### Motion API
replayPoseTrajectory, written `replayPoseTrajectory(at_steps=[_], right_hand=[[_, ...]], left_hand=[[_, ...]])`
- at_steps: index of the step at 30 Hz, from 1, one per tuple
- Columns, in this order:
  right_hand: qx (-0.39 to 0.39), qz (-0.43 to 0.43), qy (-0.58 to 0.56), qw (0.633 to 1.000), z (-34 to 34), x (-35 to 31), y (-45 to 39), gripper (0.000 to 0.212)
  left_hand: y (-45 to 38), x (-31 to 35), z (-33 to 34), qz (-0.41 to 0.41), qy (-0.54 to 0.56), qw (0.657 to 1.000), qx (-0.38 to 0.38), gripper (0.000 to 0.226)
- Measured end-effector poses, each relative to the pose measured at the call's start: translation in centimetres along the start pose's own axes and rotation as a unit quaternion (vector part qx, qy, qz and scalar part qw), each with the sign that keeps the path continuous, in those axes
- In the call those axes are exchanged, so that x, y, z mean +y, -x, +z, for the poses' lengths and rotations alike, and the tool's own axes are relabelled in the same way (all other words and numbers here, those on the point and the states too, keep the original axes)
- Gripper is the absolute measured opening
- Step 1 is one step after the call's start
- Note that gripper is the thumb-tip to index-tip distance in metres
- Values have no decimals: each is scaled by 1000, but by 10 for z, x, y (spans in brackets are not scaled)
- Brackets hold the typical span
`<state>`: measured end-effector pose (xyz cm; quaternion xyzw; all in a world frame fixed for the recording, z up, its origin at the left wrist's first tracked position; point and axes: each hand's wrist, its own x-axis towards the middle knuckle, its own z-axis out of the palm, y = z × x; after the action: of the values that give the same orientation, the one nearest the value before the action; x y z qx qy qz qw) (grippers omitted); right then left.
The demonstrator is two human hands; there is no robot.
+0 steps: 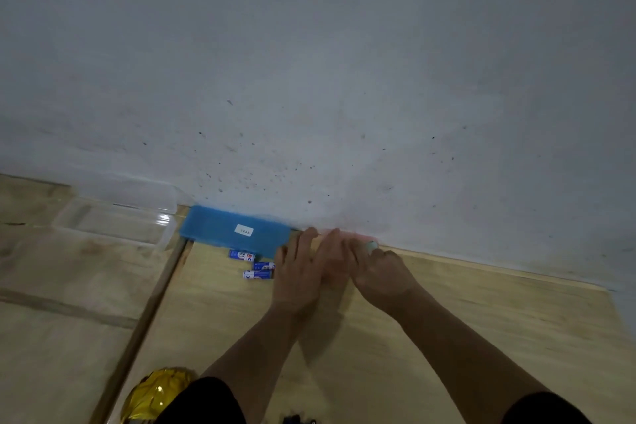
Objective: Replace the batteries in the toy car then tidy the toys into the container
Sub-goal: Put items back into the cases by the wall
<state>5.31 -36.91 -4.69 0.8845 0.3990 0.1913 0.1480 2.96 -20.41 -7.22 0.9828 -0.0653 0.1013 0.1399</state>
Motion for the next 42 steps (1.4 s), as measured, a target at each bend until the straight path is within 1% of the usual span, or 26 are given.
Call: replayPoseTrajectory(at_steps=[2, 6, 8, 10, 12, 15, 16, 17, 18, 19, 21, 24, 25, 27, 29, 30, 32, 34, 35, 39, 41, 42], right_hand=[[13, 14, -3, 1000, -7, 6, -4, 41], [10, 32, -8, 999, -22, 13, -9, 42], [1, 49, -18, 999, -26, 14, -10, 44], [-8, 70, -30, 997, -28, 13, -10, 49], [12, 87, -36, 995, -28, 10, -8, 50], [76, 79, -77, 991, -23, -3, 2, 48], [83, 63, -90, 991, -21, -8, 5, 50], [85, 48, -98, 990, -18, -13, 8, 50], [84, 39, -104, 990, -14, -16, 9, 49], [84, 37, -106, 990, -9, -17, 8, 47], [79, 45, -109, 990, 0, -17, 4, 46], [58, 58, -133, 988, 12, -13, -3, 49], [52, 62, -145, 986, 15, -13, -4, 48], [37, 66, -176, 981, 23, -14, -4, 52], [25, 68, -204, 976, 27, -14, -3, 60], [21, 66, -216, 974, 28, -13, -3, 61], [13, 59, -226, 972, 28, -10, -5, 55], [10, 53, -225, 973, 29, -7, -6, 42], [6, 51, -224, 973, 29, -6, -6, 40], [-11, 66, -210, 975, 27, -6, -6, 45], [-6, 86, -210, 974, 25, -14, -2, 43], [9, 96, -214, 972, 24, -19, 2, 39]], left_hand=[[2, -2, -1, 24, -15, 999, 30, 77], [5, 1, -6, 23, -42, 999, -25, 86], [5, 3, -8, 13, -41, 998, -35, 92], [3, 4, -9, 8, -26, 999, -28, 100], [2, 5, -10, -6, -14, 1000, -25, 110], [-2, 10, -19, -50, -26, 996, -76, 123], [-4, 10, -24, -55, -36, 994, -90, 119], [-6, 11, -27, -45, -49, 991, -118, 109], [-8, 9, -26, -28, -72, 989, -130, 99], [-9, 7, -26, -24, -72, 989, -126, 94], [-10, 5, -25, -24, -63, 992, -106, 96], [-10, 2, -18, -53, -63, 992, -94, 118], [-12, 2, -19, -62, -61, 993, -77, 122], [-12, 1, -18, -52, -71, 993, -74, 113], [-10, 0, -16, -48, -42, 993, -97, 103], [-11, 1, -16, -49, -36, 994, -88, 101], [-11, 1, -15, -52, -44, 995, -76, 101], [-11, 1, -15, -57, -40, 994, -86, 98], [-12, 1, -16, -60, -46, 993, -90, 97], [-12, 3, -16, -69, -51, 992, -88, 95], [-11, 3, -15, -75, -52, 993, -78, 95], [-10, 4, -15, -75, -57, 993, -77, 95]])
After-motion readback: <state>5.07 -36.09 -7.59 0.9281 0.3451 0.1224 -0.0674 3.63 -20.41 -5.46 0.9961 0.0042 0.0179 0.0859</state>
